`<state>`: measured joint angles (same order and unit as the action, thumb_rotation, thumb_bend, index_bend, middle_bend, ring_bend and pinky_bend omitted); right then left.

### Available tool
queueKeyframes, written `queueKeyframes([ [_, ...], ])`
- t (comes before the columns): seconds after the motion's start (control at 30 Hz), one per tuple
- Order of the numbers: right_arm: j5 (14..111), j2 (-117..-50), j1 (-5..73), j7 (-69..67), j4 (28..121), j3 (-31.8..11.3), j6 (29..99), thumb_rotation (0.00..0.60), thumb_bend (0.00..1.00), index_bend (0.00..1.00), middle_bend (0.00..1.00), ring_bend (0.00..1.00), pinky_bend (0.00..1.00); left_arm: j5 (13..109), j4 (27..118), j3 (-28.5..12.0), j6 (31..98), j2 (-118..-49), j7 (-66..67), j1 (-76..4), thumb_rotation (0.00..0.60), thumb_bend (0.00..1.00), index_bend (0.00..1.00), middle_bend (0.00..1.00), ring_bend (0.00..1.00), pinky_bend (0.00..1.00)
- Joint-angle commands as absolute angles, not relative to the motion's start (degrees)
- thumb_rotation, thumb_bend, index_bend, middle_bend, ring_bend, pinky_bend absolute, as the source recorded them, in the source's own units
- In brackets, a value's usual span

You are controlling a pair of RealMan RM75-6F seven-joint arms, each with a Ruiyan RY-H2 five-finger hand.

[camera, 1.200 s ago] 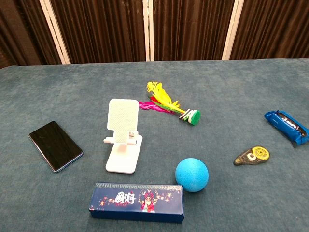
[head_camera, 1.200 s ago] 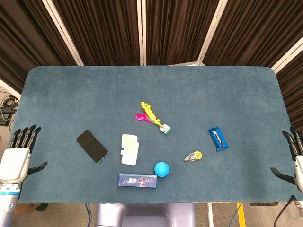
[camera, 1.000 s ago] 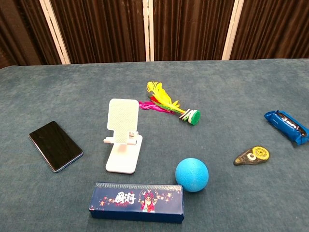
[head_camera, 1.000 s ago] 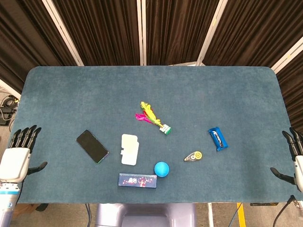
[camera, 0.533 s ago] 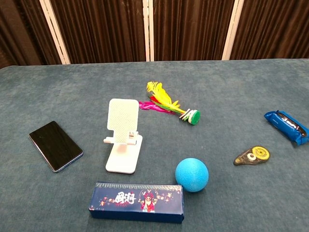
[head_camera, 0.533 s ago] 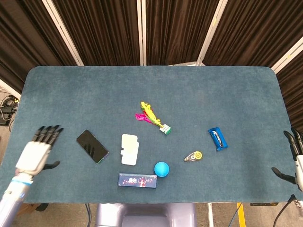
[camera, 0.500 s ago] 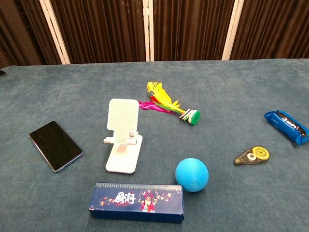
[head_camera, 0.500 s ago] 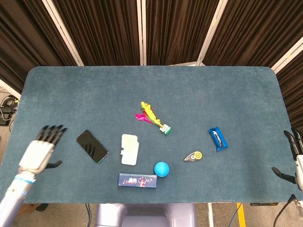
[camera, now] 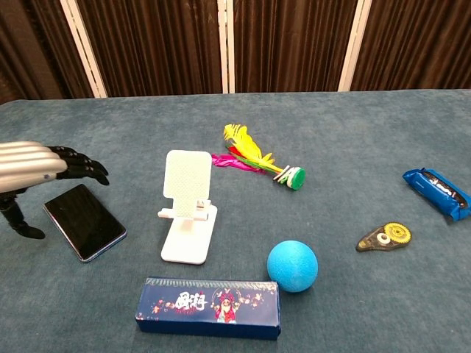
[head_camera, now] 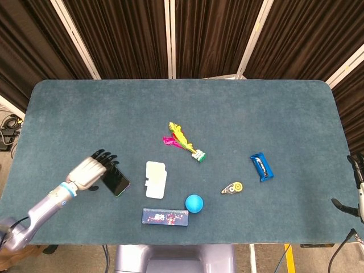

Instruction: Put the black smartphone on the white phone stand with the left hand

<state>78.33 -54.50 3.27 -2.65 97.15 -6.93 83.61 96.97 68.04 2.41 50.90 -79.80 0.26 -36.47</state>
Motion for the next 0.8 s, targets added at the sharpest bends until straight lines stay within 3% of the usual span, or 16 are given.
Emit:
queueKeyframes([
  [0.03, 77.81, -54.68, 3.47, -2.35, 96.90, -7.14, 83.25, 0.600, 0.00, 0.00, 0.00, 0.00, 0.00, 98.98, 65.49, 3.68, 49.36, -81.39, -1.18, -38.70, 0.600, 0.00, 0.19, 0.10, 0.10, 0.13],
  [0.27, 76.76, -54.96, 3.63, -1.85, 96.61, -7.41, 82.75, 0.600, 0.00, 0.00, 0.00, 0.00, 0.00, 100.22, 63.62, 5.37, 48.05, -82.72, -1.91, -40.49, 0.600, 0.00, 0.23, 0.13, 0.13, 0.16],
  [0.4, 76.73, -55.06, 3.71, -1.79, 96.54, -7.43, 82.61, 0.600, 0.00, 0.00, 0.00, 0.00, 0.00, 100.94, 62.09, 6.09, 48.63, -83.77, -1.87, -40.79, 0.600, 0.00, 0.27, 0.18, 0.20, 0.21],
  [0.6, 76.91, -55.17, 3.81, -1.69, 96.54, -7.37, 82.45, 0.600, 0.00, 0.00, 0.00, 0.00, 0.00, 101.71, 59.28, 6.48, 52.42, -86.07, -0.44, -39.94, 0.600, 0.00, 0.54, 0.43, 0.45, 0.44],
  [0.8, 77.02, -55.07, 3.74, -2.05, 96.57, -7.39, 82.52, 0.600, 0.00, 0.00, 0.00, 0.00, 0.00, 102.82, 58.62, 6.62, 57.14, -85.60, -0.62, -39.37, 0.600, 0.00, 0.59, 0.47, 0.49, 0.48],
])
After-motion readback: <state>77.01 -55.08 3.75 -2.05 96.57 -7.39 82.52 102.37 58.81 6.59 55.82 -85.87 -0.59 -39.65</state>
